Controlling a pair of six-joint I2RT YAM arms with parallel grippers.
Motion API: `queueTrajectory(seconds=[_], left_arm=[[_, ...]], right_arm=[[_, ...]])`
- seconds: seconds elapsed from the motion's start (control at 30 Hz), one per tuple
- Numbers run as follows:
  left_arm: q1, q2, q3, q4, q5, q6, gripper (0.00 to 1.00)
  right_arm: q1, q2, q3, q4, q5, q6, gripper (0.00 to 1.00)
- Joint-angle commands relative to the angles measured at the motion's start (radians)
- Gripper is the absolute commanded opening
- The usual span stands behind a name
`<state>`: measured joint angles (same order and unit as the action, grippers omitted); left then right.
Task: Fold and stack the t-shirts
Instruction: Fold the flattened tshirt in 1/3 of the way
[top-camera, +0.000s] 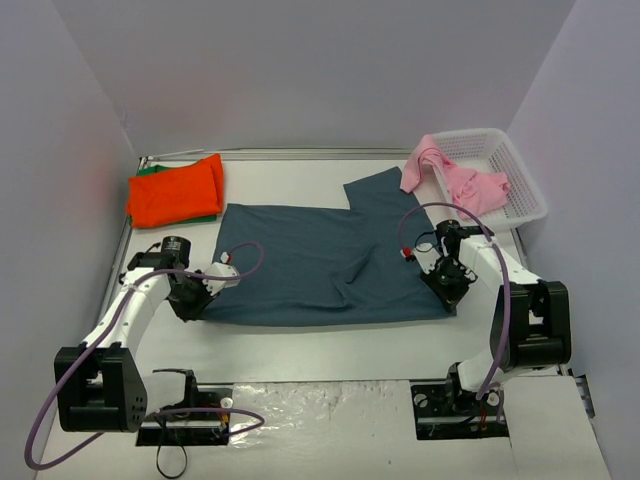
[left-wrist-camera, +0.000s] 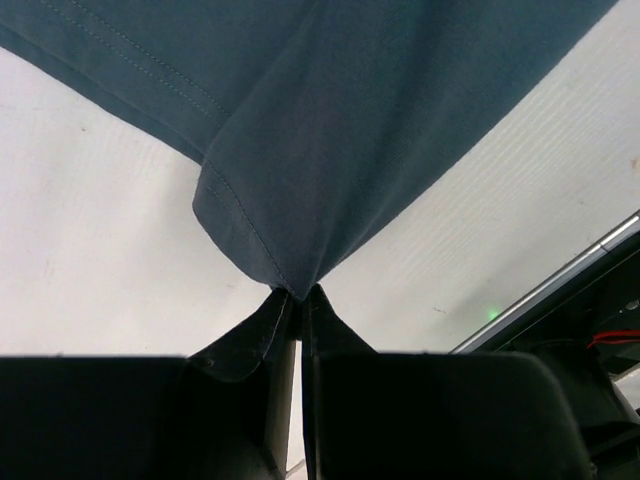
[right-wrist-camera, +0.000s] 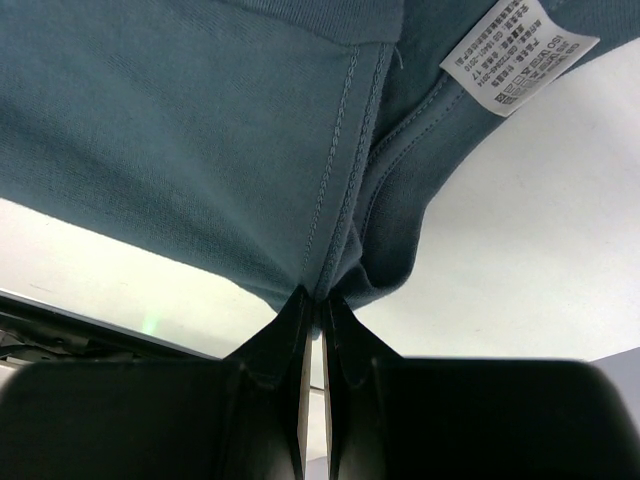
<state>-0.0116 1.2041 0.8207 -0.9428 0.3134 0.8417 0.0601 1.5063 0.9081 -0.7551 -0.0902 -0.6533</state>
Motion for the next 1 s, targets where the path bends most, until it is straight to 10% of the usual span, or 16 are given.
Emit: queueTrajectory(seconds=[0.0, 0.33, 0.6, 0.97], left_arm=[[0.007, -0.003, 0.014, -0.083, 0.006, 0.059, 0.02], [0.002, -0.001, 0.093, -0.272, 0.122, 0.174, 0.44], [0.005, -0.054, 0.198, -0.269, 0.113, 0.149, 0.46], [0.004, 0.066, 0.259, 0.088, 0.05, -0.245, 0.45]], right_arm=[[-0.008, -0.023, 0.006, -0.07, 0.053, -0.017, 0.0], [-0.008, 0.043, 0.097, -0.102, -0.003, -0.019, 0.32], [-0.009, 0.028, 0.245, -0.204, -0.081, -0.057, 0.35], [0.003, 0.207, 0.376, -0.211, -0.193, -0.065, 0.31]])
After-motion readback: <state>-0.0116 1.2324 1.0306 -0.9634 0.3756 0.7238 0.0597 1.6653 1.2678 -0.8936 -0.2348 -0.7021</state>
